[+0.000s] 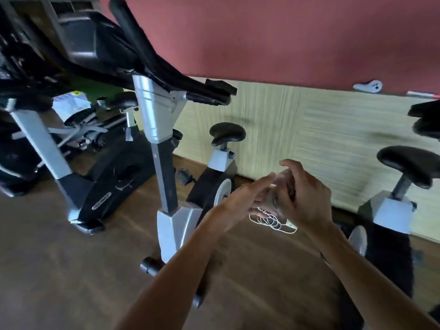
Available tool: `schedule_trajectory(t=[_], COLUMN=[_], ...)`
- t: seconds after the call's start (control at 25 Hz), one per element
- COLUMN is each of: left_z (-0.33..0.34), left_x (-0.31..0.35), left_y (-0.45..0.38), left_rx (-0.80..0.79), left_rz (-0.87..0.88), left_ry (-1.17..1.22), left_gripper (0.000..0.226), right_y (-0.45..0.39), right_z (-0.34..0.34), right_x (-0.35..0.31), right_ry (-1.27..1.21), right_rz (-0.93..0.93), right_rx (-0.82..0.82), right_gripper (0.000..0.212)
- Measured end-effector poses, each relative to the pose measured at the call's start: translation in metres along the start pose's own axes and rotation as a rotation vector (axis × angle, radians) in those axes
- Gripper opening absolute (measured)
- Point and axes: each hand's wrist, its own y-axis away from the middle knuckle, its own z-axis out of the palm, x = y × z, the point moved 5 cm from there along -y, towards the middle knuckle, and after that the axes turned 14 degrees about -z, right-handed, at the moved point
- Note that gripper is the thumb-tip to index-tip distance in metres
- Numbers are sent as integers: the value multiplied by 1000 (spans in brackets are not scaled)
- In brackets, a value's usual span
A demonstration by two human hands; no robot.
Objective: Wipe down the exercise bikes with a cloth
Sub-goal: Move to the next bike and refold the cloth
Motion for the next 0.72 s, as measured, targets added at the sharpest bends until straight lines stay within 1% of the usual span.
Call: schedule_trajectory(t=[0.04, 0.12, 0.2, 0.24, 0.28, 0.32, 0.36, 0.4, 0.44, 0.48, 0.56, 0.6, 0.64, 0.72], left_z=[-1, -2, -4, -5, -10, -16, -21, -25, -27, -27, -30, -31, -31, -27], left_x=[12, 34, 48, 53, 59, 65, 73, 82, 90, 101, 124, 136, 145, 160], left_y=[-11, -28, -52, -63, -81, -100, -120, -135, -151, -166, -186, -199, -211, -234], left_rx=[-48, -64, -91, -119, -125, -124, -124, -138, -196, -294, -458, -501, -516, -473], left_rz=[49, 139, 212, 243, 271, 283, 280, 267, 244, 231, 219, 209, 192, 182], left_ry=[-19, -103, -161, -155, -135, -102, -54, -29, -12, -16, -47, -80, -126, -230], left_gripper=[53, 35, 17, 18, 22, 25, 27, 32, 36, 38, 38, 39, 41, 37], right_y=[-11, -31, -44, -50, -57, -62, -67, -72, -75, -78, -85, -86, -87, -87], right_z=[6, 19, 26, 27, 28, 27, 27, 27, 22, 16, 11, 10, 7, 0], right_x=[8, 26, 43, 50, 60, 75, 93, 109, 124, 135, 148, 156, 162, 173], right_ry=[-18, -109, -26, -37, -120, -288, -461, -621, -644, -645, -711, -747, -763, -727], right_rz=[29, 107, 59, 51, 108, 280, 485, 639, 683, 703, 720, 730, 738, 746], right_rx=[-7, -81, -175, -232, -285, -276, -244, -219, -184, -133, -69, -12, 55, 200], right_gripper=[42, 45, 44, 47, 60, 69, 65, 48, 35, 30, 33, 35, 38, 43])
